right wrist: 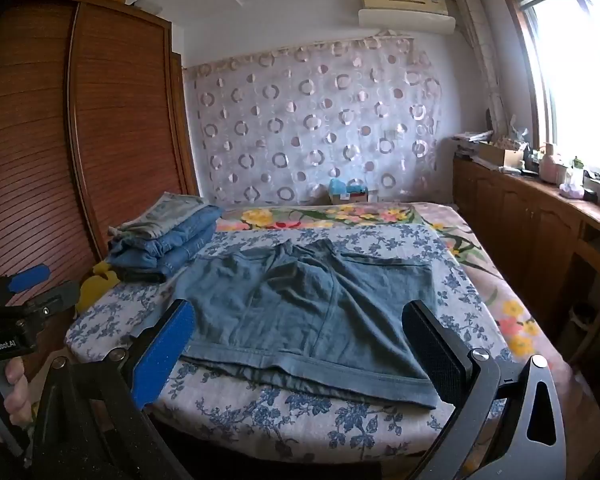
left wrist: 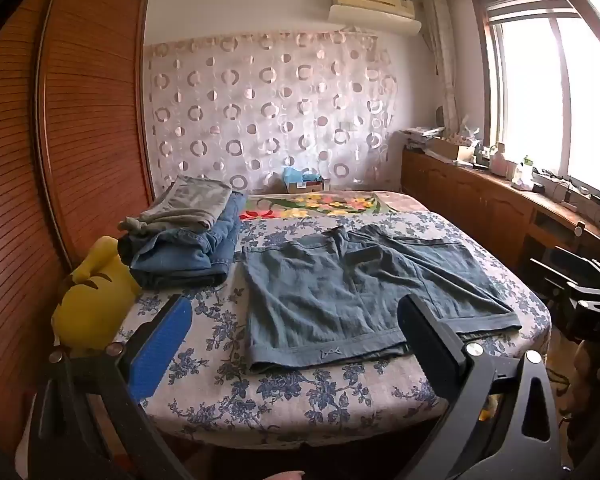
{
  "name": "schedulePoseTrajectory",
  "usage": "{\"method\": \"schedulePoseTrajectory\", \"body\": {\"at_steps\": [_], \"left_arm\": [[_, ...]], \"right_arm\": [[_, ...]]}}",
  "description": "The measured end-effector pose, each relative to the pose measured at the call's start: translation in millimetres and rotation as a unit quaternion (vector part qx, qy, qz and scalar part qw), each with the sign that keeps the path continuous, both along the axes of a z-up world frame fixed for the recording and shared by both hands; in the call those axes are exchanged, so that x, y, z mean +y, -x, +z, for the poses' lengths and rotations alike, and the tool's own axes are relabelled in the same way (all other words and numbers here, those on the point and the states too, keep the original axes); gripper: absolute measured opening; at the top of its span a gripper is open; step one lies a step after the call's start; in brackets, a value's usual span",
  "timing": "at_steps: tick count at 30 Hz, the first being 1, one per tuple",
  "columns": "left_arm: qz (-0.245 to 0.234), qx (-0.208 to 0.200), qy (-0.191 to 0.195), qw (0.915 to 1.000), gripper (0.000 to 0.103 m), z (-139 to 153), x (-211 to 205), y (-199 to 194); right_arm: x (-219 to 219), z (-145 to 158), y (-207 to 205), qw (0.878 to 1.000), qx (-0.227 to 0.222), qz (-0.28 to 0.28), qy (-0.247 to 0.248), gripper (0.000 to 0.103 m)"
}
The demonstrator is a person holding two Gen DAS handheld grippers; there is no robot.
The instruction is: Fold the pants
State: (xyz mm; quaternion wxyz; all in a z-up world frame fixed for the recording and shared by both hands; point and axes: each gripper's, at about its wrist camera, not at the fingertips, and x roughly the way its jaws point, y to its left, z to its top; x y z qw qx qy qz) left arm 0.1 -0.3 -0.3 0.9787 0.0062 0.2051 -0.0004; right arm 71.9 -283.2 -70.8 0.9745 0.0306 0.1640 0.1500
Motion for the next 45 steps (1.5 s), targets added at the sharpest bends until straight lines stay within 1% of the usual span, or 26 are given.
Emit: {"method": "schedulePoseTrajectory", "body": {"at_steps": [1,2,8,9,45], "left_arm": [[0.0,0.001,-0.002,1.0,0.103,0.1,-0.2,0.0],[-0.001,0.001,0.0,1.0,0.103,0.1,-0.3,0.0],[-0.006,-0.002,0.005,1.0,0.103,3.3,-2.1,6.6],[0.001,0.009,0.003,1.0,0.103,-0.1,0.3,-1.3],[0.001,0.01,0.005,0.9999,0.103,-0.4,1.3,-1.4]], "right_arm": [[-0.4,0.0,0.3,1.0,0.0,0.0,0.001,0.103],[1.5,0.0,0.3,1.0,0.001,-0.001,0.012,0.103],[0.6,-0.1,1.6,1.0,-0.002,-0.002,0.006,0.103],[1.1,0.0,1.3,1.0,-0.001,-0.001,0.008,0.103],[-0.9,2.9,4.2,1.0,-0.006,-0.005,0.004,0.103]]}}
